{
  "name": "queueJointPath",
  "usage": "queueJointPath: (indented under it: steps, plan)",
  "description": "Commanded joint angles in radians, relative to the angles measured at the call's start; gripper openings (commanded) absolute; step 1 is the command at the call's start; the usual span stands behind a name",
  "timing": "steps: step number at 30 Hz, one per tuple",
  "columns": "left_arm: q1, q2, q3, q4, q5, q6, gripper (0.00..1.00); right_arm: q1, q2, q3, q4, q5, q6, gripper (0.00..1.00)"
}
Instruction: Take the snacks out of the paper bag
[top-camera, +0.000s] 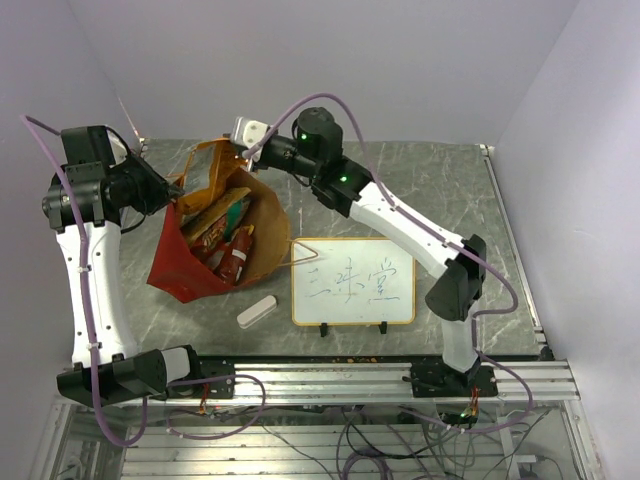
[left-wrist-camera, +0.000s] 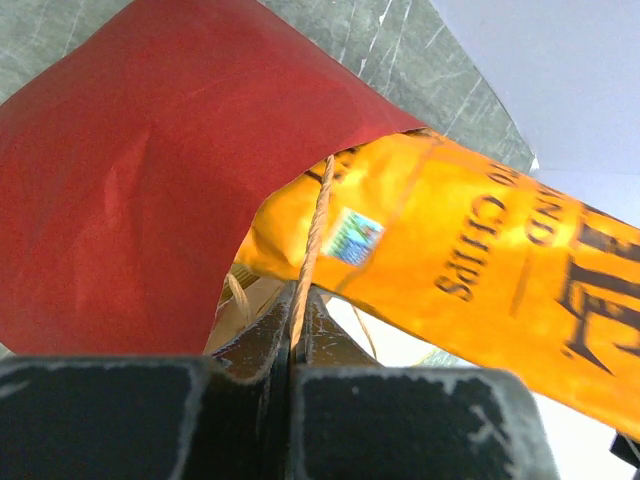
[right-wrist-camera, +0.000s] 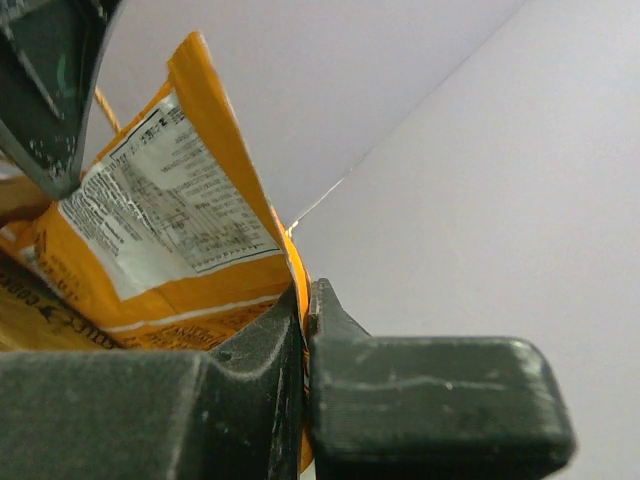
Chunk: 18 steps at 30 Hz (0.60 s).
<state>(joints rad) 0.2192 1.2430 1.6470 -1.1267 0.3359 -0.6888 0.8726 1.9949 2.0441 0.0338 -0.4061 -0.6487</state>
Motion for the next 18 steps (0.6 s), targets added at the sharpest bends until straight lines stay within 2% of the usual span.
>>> queueJointPath:
  steps: [1, 18]
  plan:
    - [0.013, -0.036, -0.009, 0.017, -0.002, -0.006, 0.07, -0.003, -0.087, 0.039, 0.063, 0.035, 0.046, 0.00]
    - [0.016, -0.053, -0.024, 0.002, -0.003, 0.009, 0.07, -0.003, -0.191, 0.082, 0.043, 0.108, 0.096, 0.00]
